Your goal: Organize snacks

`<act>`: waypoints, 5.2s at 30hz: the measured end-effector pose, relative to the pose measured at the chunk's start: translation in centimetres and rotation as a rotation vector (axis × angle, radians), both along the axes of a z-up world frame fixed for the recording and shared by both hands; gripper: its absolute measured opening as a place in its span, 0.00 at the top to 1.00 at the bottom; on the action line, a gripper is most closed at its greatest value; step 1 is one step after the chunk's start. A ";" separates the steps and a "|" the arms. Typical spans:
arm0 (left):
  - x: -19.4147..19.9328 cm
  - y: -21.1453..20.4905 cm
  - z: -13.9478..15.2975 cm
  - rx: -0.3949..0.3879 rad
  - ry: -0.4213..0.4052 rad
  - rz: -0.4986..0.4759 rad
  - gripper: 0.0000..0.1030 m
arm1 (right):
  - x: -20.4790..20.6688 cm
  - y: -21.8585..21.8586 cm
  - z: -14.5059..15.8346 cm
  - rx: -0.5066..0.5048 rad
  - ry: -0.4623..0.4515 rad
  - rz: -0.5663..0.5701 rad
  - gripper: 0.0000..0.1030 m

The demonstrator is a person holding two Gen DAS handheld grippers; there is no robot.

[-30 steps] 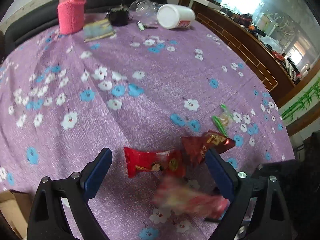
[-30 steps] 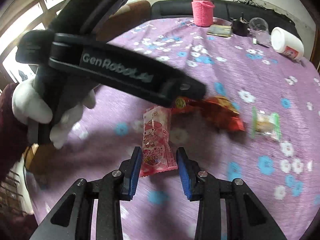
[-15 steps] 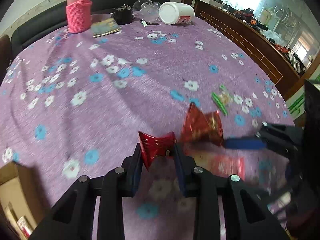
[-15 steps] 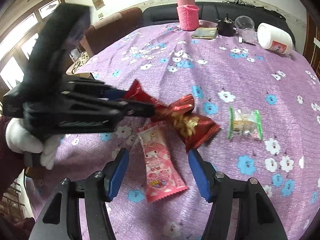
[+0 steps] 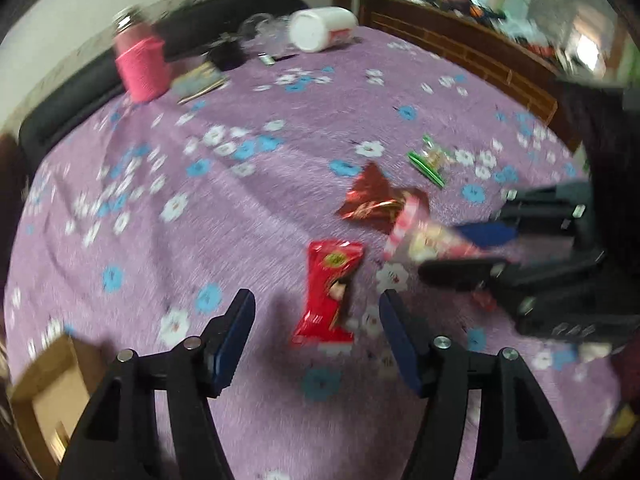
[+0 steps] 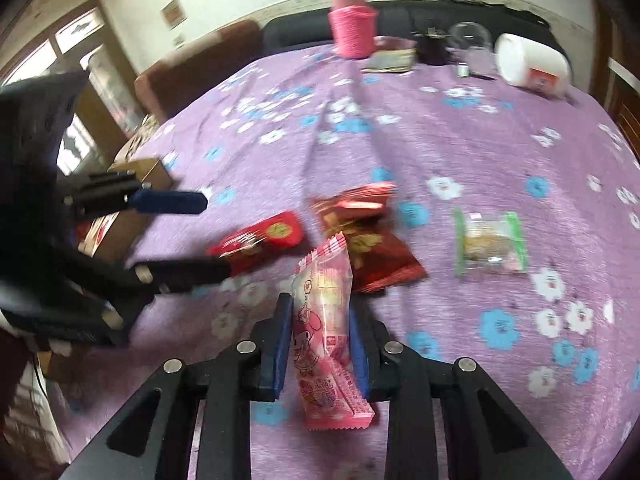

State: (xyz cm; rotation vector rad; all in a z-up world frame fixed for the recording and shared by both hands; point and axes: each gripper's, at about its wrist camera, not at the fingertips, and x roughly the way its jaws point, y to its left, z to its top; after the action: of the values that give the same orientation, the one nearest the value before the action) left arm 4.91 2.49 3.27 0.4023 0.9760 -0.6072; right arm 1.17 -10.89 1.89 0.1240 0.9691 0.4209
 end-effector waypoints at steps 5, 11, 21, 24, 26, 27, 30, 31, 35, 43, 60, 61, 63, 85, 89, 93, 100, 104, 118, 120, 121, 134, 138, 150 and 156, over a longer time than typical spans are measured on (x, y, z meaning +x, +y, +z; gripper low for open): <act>0.2 -2.0 -1.4 0.047 0.000 -0.028 0.43 | 0.4 -1.3 0.0 0.066 0.013 -0.037 0.73; -0.1 -0.6 -1.4 0.004 0.023 0.068 0.84 | 0.2 -1.5 0.6 0.098 -0.010 -0.035 0.73; -5.0 11.0 4.4 -0.264 -0.001 0.321 0.83 | -1.4 1.6 1.7 0.115 -0.081 0.027 0.73; -6.2 16.1 5.8 -0.283 -0.038 0.408 0.83 | -2.1 3.9 2.8 0.131 -0.069 0.048 0.73; -6.2 19.8 6.2 -0.295 -0.050 0.479 0.83 | -2.9 6.5 4.3 0.142 -0.077 0.084 0.72; -6.0 21.6 6.2 -0.309 -0.045 0.516 0.83 | -3.1 7.9 5.0 0.143 -0.083 0.103 0.72; -5.2 25.5 5.4 -0.340 -0.022 0.609 0.83 | -3.0 13.4 6.7 0.173 -0.065 0.173 0.72; -4.8 26.2 5.0 -0.346 -0.012 0.630 0.83 | -2.8 14.7 6.8 0.175 -0.054 0.183 0.72; -4.0 28.5 3.3 -0.369 0.023 0.677 0.83 | -1.0 20.8 6.1 0.171 0.013 0.207 0.72; -4.7 29.9 1.1 -0.413 0.068 0.708 0.82 | 3.0 27.5 2.9 0.099 0.090 0.159 0.71; -11.2 26.3 7.5 -0.556 -0.067 0.689 0.15 | -0.2 19.2 5.3 0.110 -0.032 0.020 0.63; -11.4 25.5 7.7 -0.559 -0.068 0.680 0.13 | -0.3 18.2 5.4 0.100 -0.041 0.004 0.63; -12.0 23.8 8.0 -0.588 -0.062 0.653 0.13 | -0.6 15.7 5.6 0.084 -0.050 -0.033 0.63; -14.3 14.5 6.5 -0.538 -0.038 0.580 0.13 | 3.9 1.8 0.4 0.279 0.166 -0.123 0.63; -14.5 14.3 7.0 -0.539 -0.044 0.550 0.13 | -1.2 -0.7 4.4 0.442 0.091 -0.023 0.62; -14.2 13.1 6.4 -0.547 -0.011 0.515 0.13 | -5.3 -9.0 7.2 0.365 -0.020 -0.274 0.46; -14.1 10.4 4.4 -0.542 0.074 0.465 0.13 | -8.0 -15.0 6.0 0.342 -0.002 -0.463 0.46; -14.6 10.2 4.8 -0.523 0.058 0.463 0.13 | -7.7 -13.2 4.7 0.334 0.012 -0.442 0.46; -15.7 9.6 5.4 -0.336 -0.088 0.528 0.13 | -11.0 -4.6 3.5 0.199 -0.053 -0.369 0.46; -16.1 9.5 5.7 -0.299 -0.125 0.533 0.13 | -12.3 -3.7 4.1 0.170 -0.087 -0.387 0.46; -16.2 9.4 5.8 -0.282 -0.140 0.537 0.13 | -12.9 -3.2 4.4 0.156 -0.102 -0.396 0.44; -18.2 12.5 7.3 -0.218 -0.239 0.626 0.12 | -15.9 3.1 5.8 0.047 -0.124 -0.344 0.40; -18.9 13.9 7.5 -0.229 -0.240 0.654 0.12 | -16.4 5.4 6.3 0.017 -0.136 -0.301 0.38; -20.4 17.9 7.6 -0.292 -0.237 0.711 0.12 | -17.5 11.2 6.8 -0.067 -0.158 -0.195 0.36; -20.8 19.3 7.3 -0.310 -0.229 0.726 0.12 | -17.9 12.7 6.9 -0.090 -0.158 -0.169 0.36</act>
State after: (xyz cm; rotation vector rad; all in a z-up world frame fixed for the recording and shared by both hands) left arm -15.88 21.75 10.58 -0.1648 0.7219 -0.0411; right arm -16.69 1.83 8.74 0.0888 0.8138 0.2274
